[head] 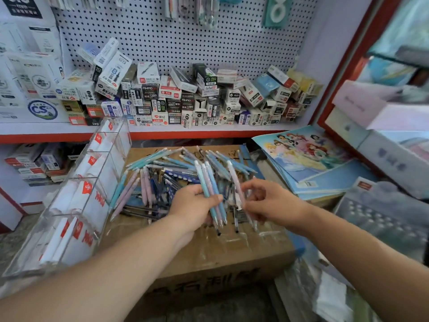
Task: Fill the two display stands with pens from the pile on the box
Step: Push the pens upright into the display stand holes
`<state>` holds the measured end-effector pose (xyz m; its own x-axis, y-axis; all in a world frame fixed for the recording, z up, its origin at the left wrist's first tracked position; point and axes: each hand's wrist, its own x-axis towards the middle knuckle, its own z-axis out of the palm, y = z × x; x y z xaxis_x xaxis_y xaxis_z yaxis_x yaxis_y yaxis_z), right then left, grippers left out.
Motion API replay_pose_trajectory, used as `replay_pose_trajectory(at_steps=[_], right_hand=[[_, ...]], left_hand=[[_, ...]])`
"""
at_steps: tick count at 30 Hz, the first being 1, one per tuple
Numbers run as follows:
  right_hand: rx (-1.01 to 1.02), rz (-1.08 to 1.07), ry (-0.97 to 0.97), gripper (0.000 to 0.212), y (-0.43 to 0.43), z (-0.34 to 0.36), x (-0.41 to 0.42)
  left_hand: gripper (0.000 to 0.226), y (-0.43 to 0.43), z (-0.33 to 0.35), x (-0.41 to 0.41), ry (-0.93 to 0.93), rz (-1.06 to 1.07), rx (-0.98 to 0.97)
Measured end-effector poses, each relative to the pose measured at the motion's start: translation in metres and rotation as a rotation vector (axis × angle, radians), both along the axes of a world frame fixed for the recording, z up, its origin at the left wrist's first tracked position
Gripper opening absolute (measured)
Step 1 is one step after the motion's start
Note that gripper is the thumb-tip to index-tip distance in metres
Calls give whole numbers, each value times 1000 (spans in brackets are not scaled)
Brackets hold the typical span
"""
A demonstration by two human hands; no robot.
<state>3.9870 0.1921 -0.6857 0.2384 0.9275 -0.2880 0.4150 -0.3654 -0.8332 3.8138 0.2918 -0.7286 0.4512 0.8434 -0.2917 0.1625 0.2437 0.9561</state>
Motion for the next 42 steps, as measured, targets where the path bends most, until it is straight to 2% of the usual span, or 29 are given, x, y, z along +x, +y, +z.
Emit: replay_pose_trajectory(at_steps=[5,10,16,20,22,27,32,42], right_hand=[[40,-223,38,8,-65,4,26],[134,-498,-145,17,-124,12,60],[167,-736,-385,6,-185,2,93],[195,-849,-306,9,-203,-6,112],[179,-869,-298,11,-206,-11,122],[116,-842,-439,5,-205,-19,132],[82,-783,-536,4,-202,-31,139],[-67,-746,-621,18,-195,-49,143]], left_hand=[[10,-38,7,34,5,-143,-12],[13,-89,11,73,-12,-269,-43],[14,-140,6,117,-6,-432,-38],[14,-151,3,136,-15,-494,-47],[17,-150,0,141,-7,-508,-36],[25,-146,-7,145,27,-534,-2],[24,-142,-14,149,38,-552,-19],[22,-141,-16,151,71,-590,-11]])
